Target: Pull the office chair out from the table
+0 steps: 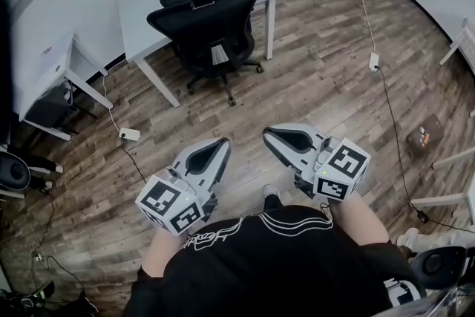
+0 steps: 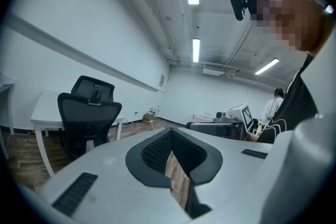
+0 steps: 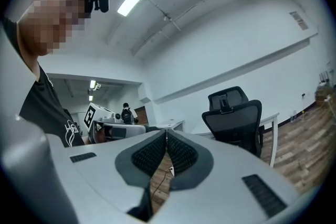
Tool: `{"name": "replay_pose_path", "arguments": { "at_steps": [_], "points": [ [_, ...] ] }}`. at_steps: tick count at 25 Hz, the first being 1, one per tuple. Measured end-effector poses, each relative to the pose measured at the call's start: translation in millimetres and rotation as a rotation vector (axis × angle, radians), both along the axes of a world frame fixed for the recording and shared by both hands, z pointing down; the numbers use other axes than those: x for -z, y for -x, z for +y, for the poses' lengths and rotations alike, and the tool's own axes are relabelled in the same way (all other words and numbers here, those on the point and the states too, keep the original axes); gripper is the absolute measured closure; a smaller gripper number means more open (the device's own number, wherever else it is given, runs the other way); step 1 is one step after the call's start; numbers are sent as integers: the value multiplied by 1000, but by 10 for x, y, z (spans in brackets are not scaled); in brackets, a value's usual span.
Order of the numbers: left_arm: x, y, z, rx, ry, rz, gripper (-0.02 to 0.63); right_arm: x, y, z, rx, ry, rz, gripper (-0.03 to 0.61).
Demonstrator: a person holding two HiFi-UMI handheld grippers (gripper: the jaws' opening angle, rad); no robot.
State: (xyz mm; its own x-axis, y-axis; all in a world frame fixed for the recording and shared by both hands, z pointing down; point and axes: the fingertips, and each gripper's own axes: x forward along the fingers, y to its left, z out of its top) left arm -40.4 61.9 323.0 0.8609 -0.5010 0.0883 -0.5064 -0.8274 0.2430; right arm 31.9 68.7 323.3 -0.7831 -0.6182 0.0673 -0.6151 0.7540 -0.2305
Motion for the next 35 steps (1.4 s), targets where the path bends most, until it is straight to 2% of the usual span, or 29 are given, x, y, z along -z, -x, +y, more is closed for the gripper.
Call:
{"name": "replay_pose_path", "arguments": {
  "at_steps": [8, 13, 20, 24, 29, 35],
  "points": [
    [-14, -771, -630, -29, -2, -22, 607, 15, -695, -632, -8, -1, 11, 538],
    [23, -1045, -857, -7, -15, -34, 607, 91, -1033, -861, -14, -31, 24, 538],
    [123, -1203, -1062, -18, -29, -29, 606, 143, -1244, -1043, -48, -50, 24, 538],
    [-4, -1187, -1270, -25, -3, -32, 606, 33, -1255, -1264, -59, -23, 35, 538],
    [-170, -1097, -1719, -32, 51, -12, 606, -55, -1247, -1666, -78, -5, 72, 538],
    [-315, -1045, -2418, -37, 76, -15, 606, -175, -1219, -2376, -96, 25, 78, 538]
  ]
}}
